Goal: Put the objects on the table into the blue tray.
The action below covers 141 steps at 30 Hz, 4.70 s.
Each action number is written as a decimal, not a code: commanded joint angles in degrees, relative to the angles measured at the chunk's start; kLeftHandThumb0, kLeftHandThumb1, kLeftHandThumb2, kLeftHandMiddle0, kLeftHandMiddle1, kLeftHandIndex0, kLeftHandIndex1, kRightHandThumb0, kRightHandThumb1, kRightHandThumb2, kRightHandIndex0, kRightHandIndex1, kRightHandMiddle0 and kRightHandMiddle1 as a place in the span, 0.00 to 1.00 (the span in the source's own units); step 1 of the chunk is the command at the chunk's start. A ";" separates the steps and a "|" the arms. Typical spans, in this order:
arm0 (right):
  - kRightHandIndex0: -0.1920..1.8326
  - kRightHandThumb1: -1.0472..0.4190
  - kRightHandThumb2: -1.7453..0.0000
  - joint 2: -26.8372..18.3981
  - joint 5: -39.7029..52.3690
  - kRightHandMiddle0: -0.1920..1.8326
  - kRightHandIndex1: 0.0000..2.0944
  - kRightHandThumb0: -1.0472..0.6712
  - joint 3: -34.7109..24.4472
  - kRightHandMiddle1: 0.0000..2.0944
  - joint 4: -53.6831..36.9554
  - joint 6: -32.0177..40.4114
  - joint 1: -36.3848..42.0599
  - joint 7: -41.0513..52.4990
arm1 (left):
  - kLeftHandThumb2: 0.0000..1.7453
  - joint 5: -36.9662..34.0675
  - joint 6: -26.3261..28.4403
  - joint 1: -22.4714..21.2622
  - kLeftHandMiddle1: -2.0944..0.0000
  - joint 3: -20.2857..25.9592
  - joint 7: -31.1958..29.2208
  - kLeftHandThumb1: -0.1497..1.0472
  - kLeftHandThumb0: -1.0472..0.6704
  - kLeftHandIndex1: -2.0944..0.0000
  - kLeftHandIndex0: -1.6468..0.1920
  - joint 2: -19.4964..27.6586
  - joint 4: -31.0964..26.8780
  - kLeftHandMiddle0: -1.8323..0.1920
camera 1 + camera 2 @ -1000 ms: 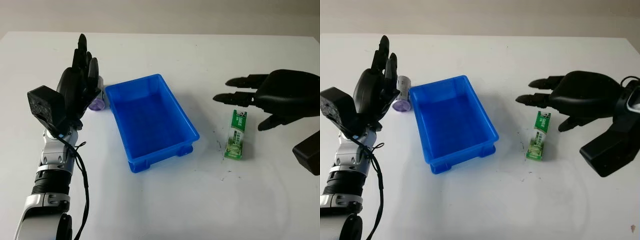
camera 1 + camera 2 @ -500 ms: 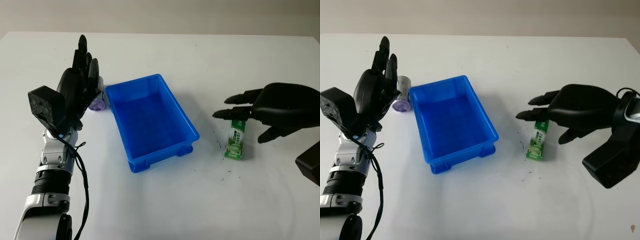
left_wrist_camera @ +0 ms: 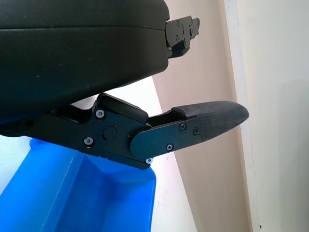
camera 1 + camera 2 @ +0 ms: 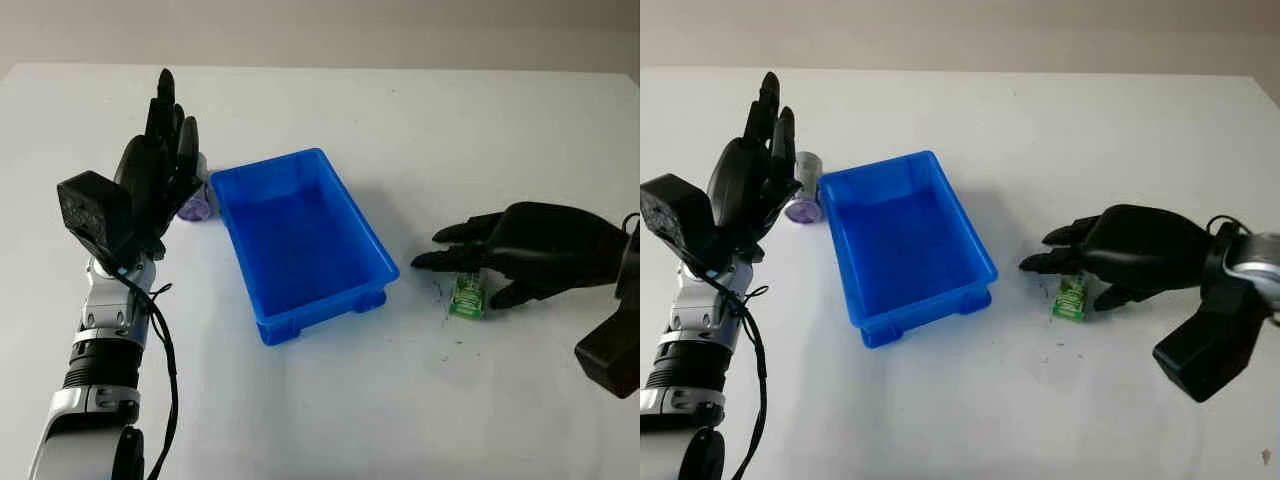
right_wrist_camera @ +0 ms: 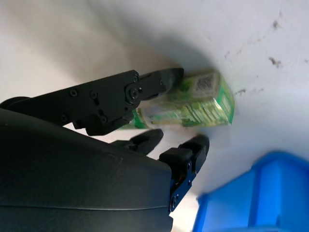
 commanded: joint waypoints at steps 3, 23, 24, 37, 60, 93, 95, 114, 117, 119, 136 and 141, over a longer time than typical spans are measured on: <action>0.26 0.04 0.97 0.97 -5.88 0.19 0.59 0.47 2.16 0.61 1.29 0.60 -2.05 -7.98 | 0.39 0.46 0.35 -0.69 1.00 -0.16 0.28 1.00 0.14 1.00 1.00 0.47 -1.20 1.00; 0.55 0.00 0.94 4.40 -14.09 0.44 1.00 0.34 8.69 1.00 6.36 7.61 -10.05 -28.69 | 0.38 0.31 -0.07 -0.70 1.00 -0.08 0.99 1.00 0.14 1.00 1.00 -0.44 -0.80 1.00; 0.55 0.00 0.94 5.16 -14.12 0.45 1.00 0.34 8.78 1.00 7.38 8.64 -11.02 -30.33 | 0.38 0.30 -0.11 -0.73 1.00 -0.09 1.02 1.00 0.14 1.00 1.00 -0.51 -0.72 1.00; 0.63 0.07 0.97 14.50 -5.55 0.55 1.00 0.36 7.07 1.00 12.02 17.05 -22.71 -34.84 | 0.39 1.38 -0.44 -0.02 1.00 -0.36 1.88 1.00 0.14 1.00 1.00 -0.27 -1.42 1.00; 0.66 0.00 0.92 30.24 8.71 0.57 1.00 0.34 6.37 1.00 11.73 11.92 -28.11 -24.15 | 0.40 1.42 0.13 0.95 1.00 -0.15 2.53 1.00 0.14 1.00 1.00 -0.49 -3.19 1.00; 0.15 0.00 0.81 28.83 22.27 0.12 0.02 0.11 7.04 0.07 -0.32 23.99 -22.67 27.04 | 0.39 1.11 0.43 0.91 1.00 -0.13 2.54 1.00 0.15 1.00 1.00 -0.51 -3.48 1.00; 0.11 0.00 0.80 28.91 23.16 0.10 0.01 0.11 6.61 0.04 -1.23 24.67 -22.18 27.85 | 0.39 1.17 0.58 0.92 1.00 -0.17 2.51 1.00 0.15 1.00 1.00 -0.47 -3.56 1.00; 0.00 0.00 0.64 33.99 38.39 0.00 0.00 0.07 -8.65 0.00 -6.81 39.62 -12.87 17.44 | 0.40 1.89 0.21 1.00 1.00 -0.21 3.33 1.00 0.14 1.00 1.00 -0.81 -3.17 1.00; 0.00 0.00 0.61 35.10 39.91 0.00 0.00 0.07 -11.29 0.00 -9.72 44.65 -9.68 14.31 | 0.39 1.82 0.05 0.97 1.00 -0.22 3.24 1.00 0.14 1.00 1.00 -0.82 -2.95 1.00; 0.00 0.00 0.61 36.76 42.46 0.00 0.00 0.10 -13.52 0.00 -11.85 48.13 -7.40 12.50 | 0.39 2.08 0.13 0.94 1.00 -0.35 3.19 1.00 0.14 1.00 1.00 -0.58 -2.93 1.00; 0.00 0.00 0.57 44.52 54.66 0.00 0.00 0.16 -23.64 0.00 -14.14 63.11 -0.31 4.51 | 0.40 2.01 0.40 0.35 1.00 -0.27 2.34 1.00 0.13 1.00 1.00 -0.62 -2.15 1.00; 0.00 0.00 0.56 45.39 54.57 0.00 0.00 0.17 -23.66 0.00 -10.11 61.26 -1.14 4.24 | 0.40 2.14 0.50 0.74 1.00 -0.24 2.44 1.00 0.14 1.00 1.00 -0.52 -2.85 1.00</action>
